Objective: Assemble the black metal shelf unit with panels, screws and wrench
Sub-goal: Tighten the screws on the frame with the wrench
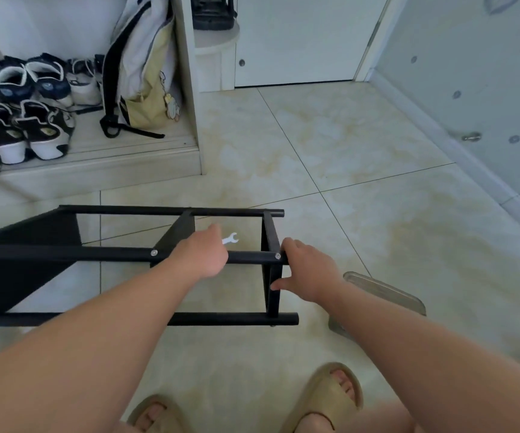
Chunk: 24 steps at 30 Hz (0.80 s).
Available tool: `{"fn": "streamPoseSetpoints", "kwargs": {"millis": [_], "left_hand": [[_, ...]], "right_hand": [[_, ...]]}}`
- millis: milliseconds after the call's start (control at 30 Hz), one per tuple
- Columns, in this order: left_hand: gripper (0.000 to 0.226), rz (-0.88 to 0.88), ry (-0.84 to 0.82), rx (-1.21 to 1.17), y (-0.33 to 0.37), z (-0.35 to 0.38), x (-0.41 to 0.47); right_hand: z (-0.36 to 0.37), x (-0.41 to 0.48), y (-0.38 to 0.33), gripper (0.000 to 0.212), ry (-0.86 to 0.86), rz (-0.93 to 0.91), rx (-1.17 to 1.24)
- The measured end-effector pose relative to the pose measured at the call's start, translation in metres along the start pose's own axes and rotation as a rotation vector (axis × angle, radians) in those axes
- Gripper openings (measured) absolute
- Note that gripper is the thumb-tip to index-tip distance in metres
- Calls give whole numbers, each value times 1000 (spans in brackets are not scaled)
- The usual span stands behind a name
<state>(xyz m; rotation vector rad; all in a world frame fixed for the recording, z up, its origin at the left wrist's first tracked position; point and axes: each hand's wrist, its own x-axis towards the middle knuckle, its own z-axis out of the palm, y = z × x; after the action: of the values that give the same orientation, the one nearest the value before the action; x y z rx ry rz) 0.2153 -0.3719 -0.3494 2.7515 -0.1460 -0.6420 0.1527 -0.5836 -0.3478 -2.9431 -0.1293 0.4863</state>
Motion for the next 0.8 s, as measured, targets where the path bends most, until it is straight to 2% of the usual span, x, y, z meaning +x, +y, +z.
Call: {"fn": "streamPoseSetpoints", "kwargs": {"millis": [100, 167, 367, 533, 667, 800], "left_hand": [[8, 6, -71, -19, -8, 20, -3], [6, 2, -109, -16, -11, 37, -7], [9, -37, -287, 53, -17, 88, -4], [8, -44, -397, 115, -23, 119, 2], [10, -48, -422, 144, -23, 127, 9], [19, -19, -460, 184, -12, 111, 12]], "right_hand": [[17, -4, 1, 36, -51, 23, 25], [29, -7, 5, 30, -118, 32, 26], [77, -8, 18, 28, -318, 12, -33], [114, -12, 25, 28, -370, 21, 17], [120, -11, 30, 30, -408, 17, 39], [109, -7, 33, 43, -426, 71, 36]]}}
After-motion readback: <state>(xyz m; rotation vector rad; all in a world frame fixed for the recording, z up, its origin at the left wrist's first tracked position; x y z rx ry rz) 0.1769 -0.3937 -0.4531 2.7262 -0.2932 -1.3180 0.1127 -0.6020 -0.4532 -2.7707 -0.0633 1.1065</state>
